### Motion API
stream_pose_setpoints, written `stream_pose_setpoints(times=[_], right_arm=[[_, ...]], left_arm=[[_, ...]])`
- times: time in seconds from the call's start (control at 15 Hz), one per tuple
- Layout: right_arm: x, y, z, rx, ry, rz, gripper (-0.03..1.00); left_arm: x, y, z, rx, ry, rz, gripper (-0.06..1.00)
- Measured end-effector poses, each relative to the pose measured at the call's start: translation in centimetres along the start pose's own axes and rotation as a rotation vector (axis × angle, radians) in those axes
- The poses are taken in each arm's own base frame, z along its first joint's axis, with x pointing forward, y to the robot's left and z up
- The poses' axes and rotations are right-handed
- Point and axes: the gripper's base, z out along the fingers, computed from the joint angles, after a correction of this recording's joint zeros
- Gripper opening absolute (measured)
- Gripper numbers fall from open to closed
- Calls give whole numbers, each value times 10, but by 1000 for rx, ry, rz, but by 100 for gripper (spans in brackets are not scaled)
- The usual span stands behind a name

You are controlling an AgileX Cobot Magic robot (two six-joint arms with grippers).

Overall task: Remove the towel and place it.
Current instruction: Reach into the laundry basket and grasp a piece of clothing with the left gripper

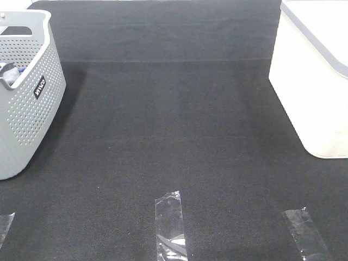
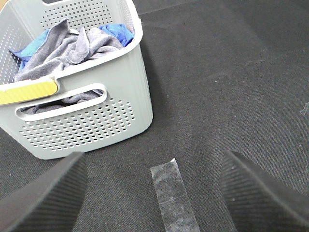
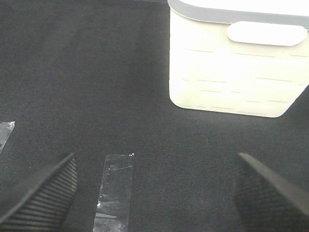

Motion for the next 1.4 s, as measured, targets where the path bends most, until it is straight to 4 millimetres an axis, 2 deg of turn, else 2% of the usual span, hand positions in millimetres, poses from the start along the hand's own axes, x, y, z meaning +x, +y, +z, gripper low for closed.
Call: stream_pose_setpoints(times=[0.73, 0.8, 0.93, 1.0, 1.13, 1.33, 1.4], right_arm=[[0, 0, 0, 0, 0, 0, 81], [0, 0, 0, 0, 0, 0, 81], [0, 0, 0, 0, 0, 0, 81], [0, 0, 0, 0, 0, 0, 81], [0, 0, 0, 0, 0, 0, 81], [0, 0, 0, 0, 0, 0, 81], [0, 0, 0, 0, 0, 0, 81]], left_arm=[[0, 0, 0, -2, -1, 1, 73], [-3, 1, -2, -11, -13, 6, 73], [-23, 6, -4, -51, -96, 19, 73], [-34, 10, 1, -73, -128, 28, 73], [-56, 18, 26, -96, -128, 15, 73], [-83, 30, 75, -105, 34, -49, 73], [-83, 30, 75, -105, 34, -49, 73]])
